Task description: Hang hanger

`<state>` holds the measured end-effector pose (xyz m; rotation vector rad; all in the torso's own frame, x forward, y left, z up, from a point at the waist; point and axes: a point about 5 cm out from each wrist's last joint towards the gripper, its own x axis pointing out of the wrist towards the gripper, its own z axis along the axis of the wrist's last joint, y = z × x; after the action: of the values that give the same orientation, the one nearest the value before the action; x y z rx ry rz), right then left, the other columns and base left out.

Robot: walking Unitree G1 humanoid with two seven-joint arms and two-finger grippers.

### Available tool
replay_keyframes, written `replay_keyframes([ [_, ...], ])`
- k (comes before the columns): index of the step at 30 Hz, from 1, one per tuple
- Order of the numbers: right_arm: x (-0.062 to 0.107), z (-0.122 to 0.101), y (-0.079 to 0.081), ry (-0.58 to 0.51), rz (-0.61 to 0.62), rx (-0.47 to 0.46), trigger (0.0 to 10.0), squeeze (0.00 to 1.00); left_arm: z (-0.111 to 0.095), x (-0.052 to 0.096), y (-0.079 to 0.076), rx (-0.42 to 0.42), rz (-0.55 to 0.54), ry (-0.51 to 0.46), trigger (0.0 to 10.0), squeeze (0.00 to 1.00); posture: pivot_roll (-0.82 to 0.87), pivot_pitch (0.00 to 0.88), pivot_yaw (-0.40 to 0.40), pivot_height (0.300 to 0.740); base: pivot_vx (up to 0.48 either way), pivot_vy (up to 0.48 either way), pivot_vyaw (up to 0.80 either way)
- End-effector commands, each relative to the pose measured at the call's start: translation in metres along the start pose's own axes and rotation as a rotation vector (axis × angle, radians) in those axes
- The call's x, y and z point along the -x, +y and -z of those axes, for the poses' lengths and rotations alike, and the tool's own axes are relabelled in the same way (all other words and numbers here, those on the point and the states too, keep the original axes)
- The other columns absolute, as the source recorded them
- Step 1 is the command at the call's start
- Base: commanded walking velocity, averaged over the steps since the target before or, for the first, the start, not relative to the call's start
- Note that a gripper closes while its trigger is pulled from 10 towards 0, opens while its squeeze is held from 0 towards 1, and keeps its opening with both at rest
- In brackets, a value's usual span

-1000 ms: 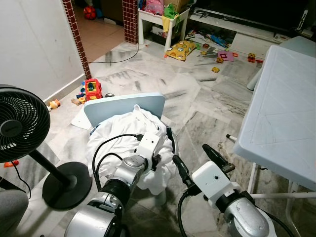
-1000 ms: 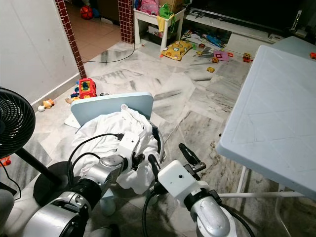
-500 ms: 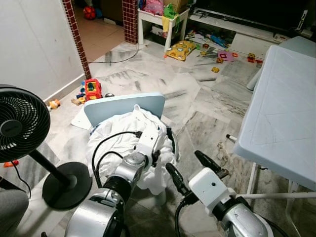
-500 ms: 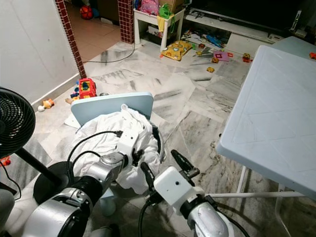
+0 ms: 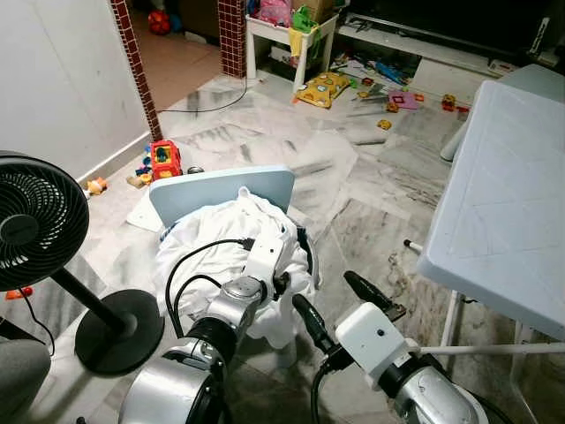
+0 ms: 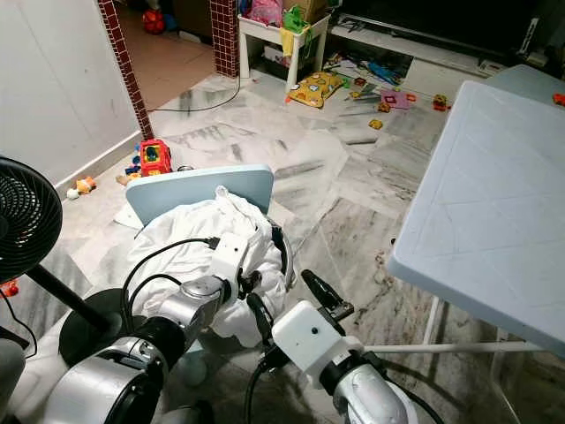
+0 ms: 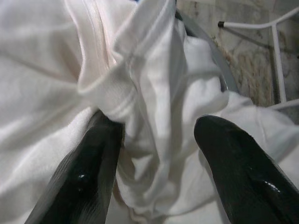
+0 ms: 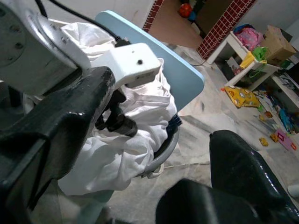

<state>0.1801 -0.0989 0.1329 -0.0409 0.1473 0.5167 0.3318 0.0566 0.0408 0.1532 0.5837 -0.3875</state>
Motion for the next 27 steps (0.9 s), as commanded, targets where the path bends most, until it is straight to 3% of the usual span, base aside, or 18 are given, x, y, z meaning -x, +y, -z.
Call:
replay_keyframes([
  [1,0.002,-0.004,0.002,-0.013,-0.004,0.009,10.0,0.0,-0.006,-0.001,0.0,-0.007,-0.007,-0.013,10.0,0.0,-0.1,0.108,-0.063,0.74,0.0,0.0,0.0],
  [4,0.001,-0.004,0.003,-0.015,-0.003,0.008,10.0,0.0,-0.013,0.0,0.004,0.03,-0.025,-0.062,10.0,0.0,-0.1,0.108,-0.063,0.74,0.0,0.0,0.0],
  [8,0.001,-0.004,0.005,-0.013,-0.01,0.006,10.0,0.0,-0.014,0.0,0.003,0.028,-0.018,-0.057,2.1,0.0,-0.1,0.109,-0.064,0.74,0.0,0.0,0.0],
  [9,0.001,-0.004,0.006,-0.013,-0.011,0.006,10.0,0.0,-0.014,-0.001,0.003,0.028,-0.017,-0.056,2.1,0.0,-0.1,0.109,-0.064,0.74,0.0,0.0,0.0],
  [12,0.001,-0.004,0.006,-0.013,-0.012,0.006,10.0,0.0,-0.013,-0.001,0.003,0.032,-0.013,-0.047,0.2,0.0,-0.1,0.11,-0.062,0.74,0.0,0.0,0.0],
  [14,0.001,-0.004,0.006,-0.013,-0.014,0.006,10.0,0.0,-0.011,-0.001,0.002,0.036,-0.011,-0.037,0.0,0.0,-0.1,0.11,-0.063,0.74,0.0,0.0,0.0],
  [15,0.001,-0.004,0.006,-0.013,-0.015,0.007,10.0,0.0,-0.009,-0.001,0.002,0.037,-0.01,-0.03,0.4,0.0,-0.1,0.11,-0.062,0.74,0.0,0.0,0.0],
  [16,0.001,-0.004,0.006,-0.013,-0.016,0.007,10.0,0.0,-0.008,-0.001,0.001,0.035,-0.003,-0.023,1.9,0.0,-0.1,0.11,-0.062,0.74,0.0,0.0,0.0],
  [17,0.001,-0.004,0.006,-0.012,-0.018,0.008,10.0,0.0,-0.005,-0.001,-0.002,0.023,0.011,-0.01,6.2,0.0,-0.1,0.11,-0.062,0.74,0.0,0.0,0.0],
  [18,0.001,-0.004,0.006,-0.012,-0.02,0.008,10.0,0.0,-0.004,-0.001,-0.003,0.01,0.021,-0.001,6.2,0.0,-0.1,0.11,-0.062,0.74,0.0,0.0,0.0],
  [19,0.001,-0.004,0.006,-0.012,-0.021,0.009,10.0,0.0,-0.003,-0.001,-0.004,0.008,0.022,0.002,10.0,0.0,-0.1,0.109,-0.062,0.74,0.0,0.0,0.0],
  [26,0.0,-0.004,0.007,-0.011,-0.025,0.007,10.0,0.0,0.0,-0.001,-0.007,0.013,0.026,0.014,10.0,0.0,-0.1,0.108,-0.06,0.74,0.0,0.0,0.0],
  [27,0.0,-0.004,0.008,-0.011,-0.027,0.007,10.0,0.0,0.001,-0.001,-0.008,0.018,0.031,0.018,10.0,1.0,-0.1,0.108,-0.06,0.74,0.0,0.0,0.0],
])
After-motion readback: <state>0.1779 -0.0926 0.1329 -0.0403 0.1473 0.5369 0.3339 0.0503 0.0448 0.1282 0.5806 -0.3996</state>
